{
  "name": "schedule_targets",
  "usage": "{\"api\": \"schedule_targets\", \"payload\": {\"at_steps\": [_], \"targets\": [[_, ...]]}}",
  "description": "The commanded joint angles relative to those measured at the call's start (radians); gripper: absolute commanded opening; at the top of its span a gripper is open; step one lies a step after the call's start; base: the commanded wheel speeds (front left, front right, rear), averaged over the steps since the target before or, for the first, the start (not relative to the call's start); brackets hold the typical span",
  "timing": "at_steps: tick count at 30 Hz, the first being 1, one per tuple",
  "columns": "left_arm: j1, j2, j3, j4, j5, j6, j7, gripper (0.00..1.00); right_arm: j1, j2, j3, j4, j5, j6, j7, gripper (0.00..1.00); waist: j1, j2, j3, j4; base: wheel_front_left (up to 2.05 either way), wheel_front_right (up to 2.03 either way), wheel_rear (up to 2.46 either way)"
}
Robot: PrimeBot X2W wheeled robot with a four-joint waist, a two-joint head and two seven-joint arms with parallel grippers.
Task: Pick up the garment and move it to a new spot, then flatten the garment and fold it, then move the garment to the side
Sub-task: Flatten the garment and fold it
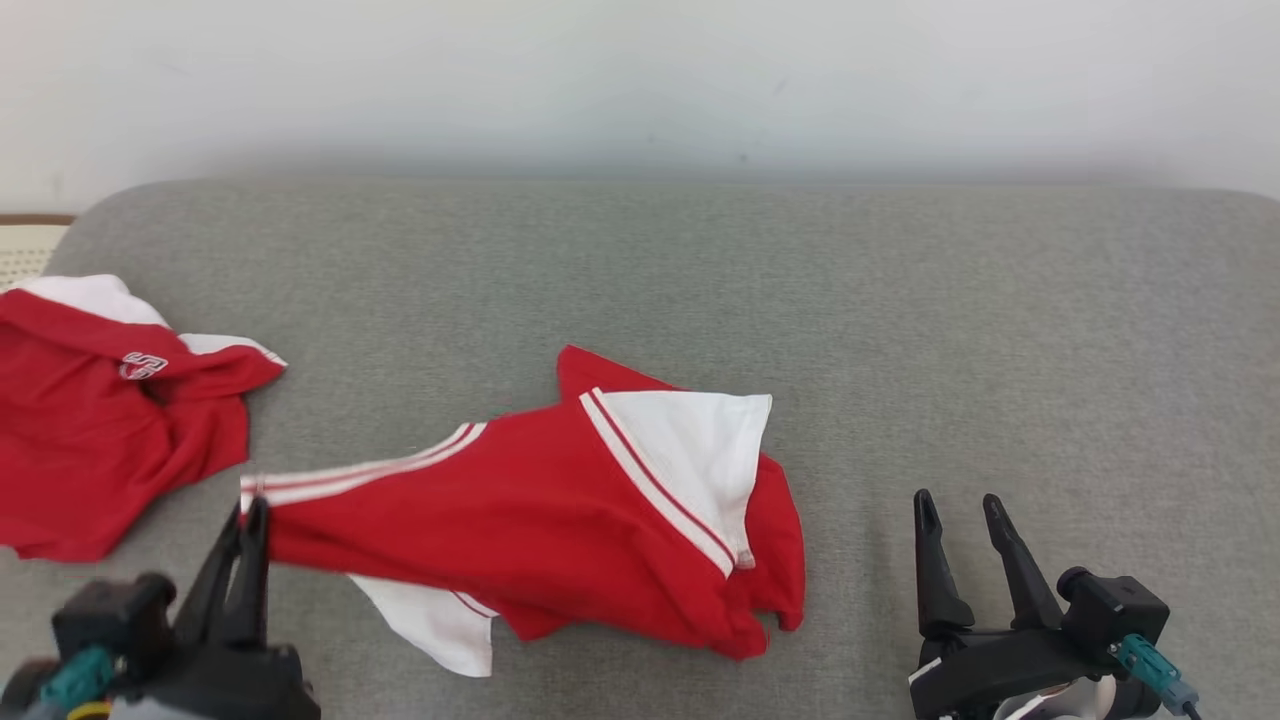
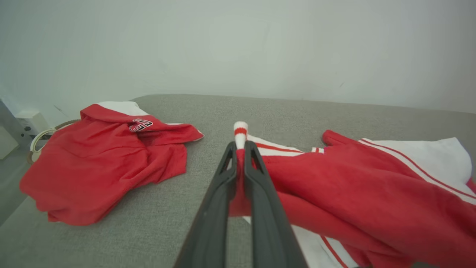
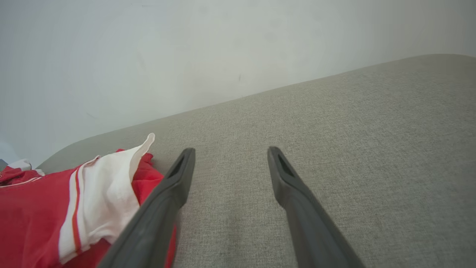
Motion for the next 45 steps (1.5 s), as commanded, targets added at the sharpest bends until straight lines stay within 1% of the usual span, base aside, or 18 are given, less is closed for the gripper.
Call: {"api": "schedule_targets", "payload": {"at_steps": [1, 4, 6, 11, 12, 13, 19, 25, 30, 33, 37, 41, 45], "targets": [[0.039, 0.004, 0.006, -0.016, -0.007, 0.014, -0.002, 0.00, 0.009, -0.001, 0.003, 0.002, -0.011, 0.001, -0.001, 1.00, 0.0001, 0.0000, -0.002, 0.016, 0.00, 0.00, 0.00], [0.092, -0.005, 0.012, -0.017, -0.024, 0.029, -0.011, 0.00, 0.006, -0.001, 0.005, 0.006, -0.013, 0.001, -0.001, 1.00, 0.0001, 0.0000, -0.003, 0.023, 0.00, 0.00, 0.00], [0.116, -0.010, 0.011, -0.001, -0.032, 0.032, -0.018, 0.00, 0.006, -0.001, 0.006, 0.008, -0.015, 0.001, -0.001, 1.00, 0.0001, 0.0000, -0.003, 0.027, 0.00, 0.00, 0.00], [0.131, -0.039, 0.000, 0.057, -0.051, 0.012, -0.049, 0.00, 0.006, -0.001, 0.004, 0.013, -0.024, 0.001, -0.001, 1.00, 0.0001, 0.0000, -0.007, 0.038, 0.00, 0.00, 0.00], [0.128, -0.044, -0.001, 0.068, -0.051, 0.006, -0.057, 0.72, 0.008, -0.001, 0.004, 0.014, -0.026, 0.001, -0.001, 1.00, 0.0001, 0.0000, -0.009, 0.041, 0.00, 0.00, 0.00], [0.123, -0.049, 0.000, 0.078, -0.050, 0.007, -0.069, 1.00, 0.009, -0.001, 0.001, 0.015, -0.025, 0.001, -0.001, 1.00, 0.0001, 0.0000, -0.011, 0.044, 0.00, 0.00, 0.00], [0.106, -0.059, 0.012, 0.091, -0.038, -0.004, -0.127, 1.00, 0.012, -0.001, -0.002, 0.022, -0.032, 0.001, -0.001, 1.00, 0.0001, 0.0000, -0.021, 0.061, 0.00, 0.00, 0.00], [0.090, -0.073, 0.015, 0.076, -0.024, -0.015, -0.157, 1.00, 0.016, -0.001, -0.001, 0.026, -0.033, 0.001, -0.001, 1.00, 0.0001, 0.0000, -0.032, 0.067, 0.00, 0.00, 0.00], [0.066, -0.077, -0.013, 0.090, -0.014, -0.038, -0.152, 1.00, 0.009, -0.001, 0.007, 0.027, -0.033, 0.001, -0.001, 1.00, 0.0001, 0.0000, -0.033, 0.056, 0.00, 0.00, 0.00], [0.041, -0.084, -0.020, 0.093, -0.008, -0.046, -0.155, 1.00, 0.003, -0.001, 0.011, 0.026, -0.032, 0.001, -0.001, 1.00, 0.0001, 0.0000, -0.029, 0.045, 0.00, 0.00, 0.00], [0.024, -0.094, -0.010, 0.084, 0.007, -0.045, -0.171, 1.00, 0.003, -0.001, 0.020, 0.027, -0.027, 0.001, -0.001, 1.00, 0.0001, 0.0000, -0.022, 0.034, 0.00, 0.00, 0.00], [0.017, -0.117, 0.014, 0.065, 0.045, -0.043, -0.184, 1.00, 0.003, -0.001, 0.046, 0.043, -0.011, 0.001, -0.001, 1.00, 0.0001, 0.0000, -0.012, 0.029, 0.00, 0.00, 0.00], [0.036, -0.159, 0.053, 0.042, 0.079, -0.065, -0.187, 1.00, -0.013, -0.001, 0.100, 0.098, 0.017, 0.001, -0.001, 1.00, 0.0001, 0.0000, -0.008, 0.034, 0.00, 0.00, 0.00]]}}
